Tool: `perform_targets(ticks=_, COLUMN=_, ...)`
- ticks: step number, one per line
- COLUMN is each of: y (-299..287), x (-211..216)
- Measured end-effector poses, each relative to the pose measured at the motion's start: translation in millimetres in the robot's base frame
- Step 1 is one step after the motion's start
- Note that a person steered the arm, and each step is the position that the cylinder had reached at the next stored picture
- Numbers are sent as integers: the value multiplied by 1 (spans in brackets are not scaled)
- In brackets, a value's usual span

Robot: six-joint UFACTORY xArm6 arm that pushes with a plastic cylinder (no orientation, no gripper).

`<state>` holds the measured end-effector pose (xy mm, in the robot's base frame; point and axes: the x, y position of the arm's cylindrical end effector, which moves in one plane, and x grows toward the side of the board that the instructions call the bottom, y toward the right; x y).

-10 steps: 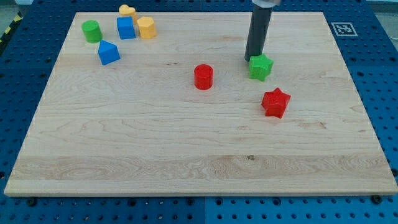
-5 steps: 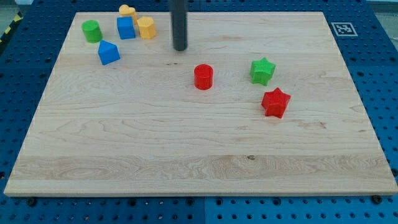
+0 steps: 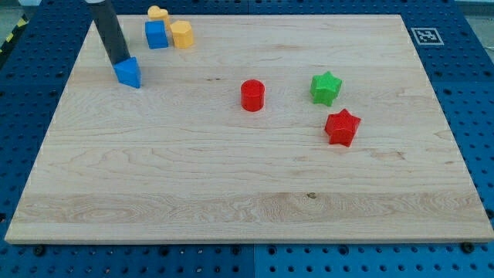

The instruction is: Slide the blue triangle down a bit

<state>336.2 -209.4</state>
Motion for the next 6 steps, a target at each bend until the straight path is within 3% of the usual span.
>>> perform_targets(ticks=2, y=40, x=26)
perform_targets(ticks=6, y=29, x=136)
